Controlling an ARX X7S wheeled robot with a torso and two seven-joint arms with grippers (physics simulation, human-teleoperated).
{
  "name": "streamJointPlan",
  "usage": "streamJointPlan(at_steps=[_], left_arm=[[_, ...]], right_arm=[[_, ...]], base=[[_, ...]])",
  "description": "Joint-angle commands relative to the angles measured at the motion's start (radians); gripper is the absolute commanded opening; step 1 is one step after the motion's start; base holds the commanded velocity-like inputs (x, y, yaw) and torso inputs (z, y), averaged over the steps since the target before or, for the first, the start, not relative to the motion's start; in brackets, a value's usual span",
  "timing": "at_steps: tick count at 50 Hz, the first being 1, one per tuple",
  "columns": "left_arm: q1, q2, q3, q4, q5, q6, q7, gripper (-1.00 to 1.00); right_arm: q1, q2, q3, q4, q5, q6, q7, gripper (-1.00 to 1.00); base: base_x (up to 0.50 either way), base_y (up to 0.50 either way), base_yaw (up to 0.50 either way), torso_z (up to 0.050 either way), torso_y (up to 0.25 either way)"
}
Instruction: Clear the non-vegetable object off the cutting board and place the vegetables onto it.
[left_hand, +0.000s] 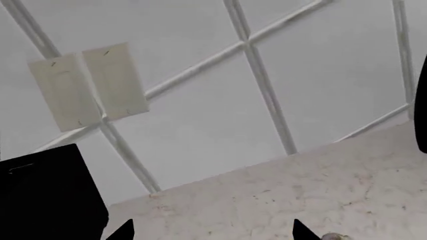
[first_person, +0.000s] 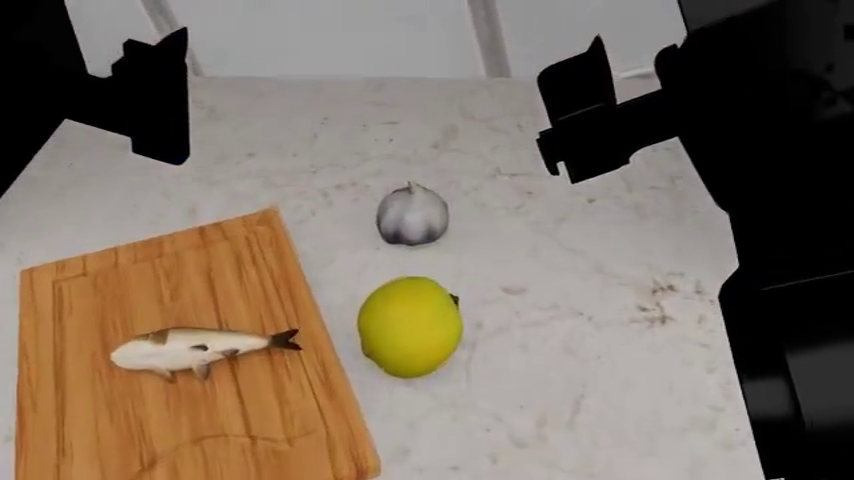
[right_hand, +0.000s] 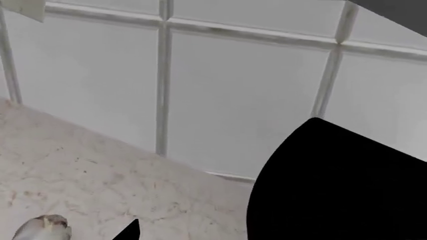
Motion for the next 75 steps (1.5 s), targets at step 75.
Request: streamJointPlan(at_steps=[75], left_arm=[[-0.056,-0.064,0.010,-0.113,-0.031,0.076,0.011,1.00]], right_arm=[[0.248,-0.033,-0.337,0.063,1.246,-0.038,0.401,1.00]], base=[[0.10,0.00,0.00,0.000,0.000]])
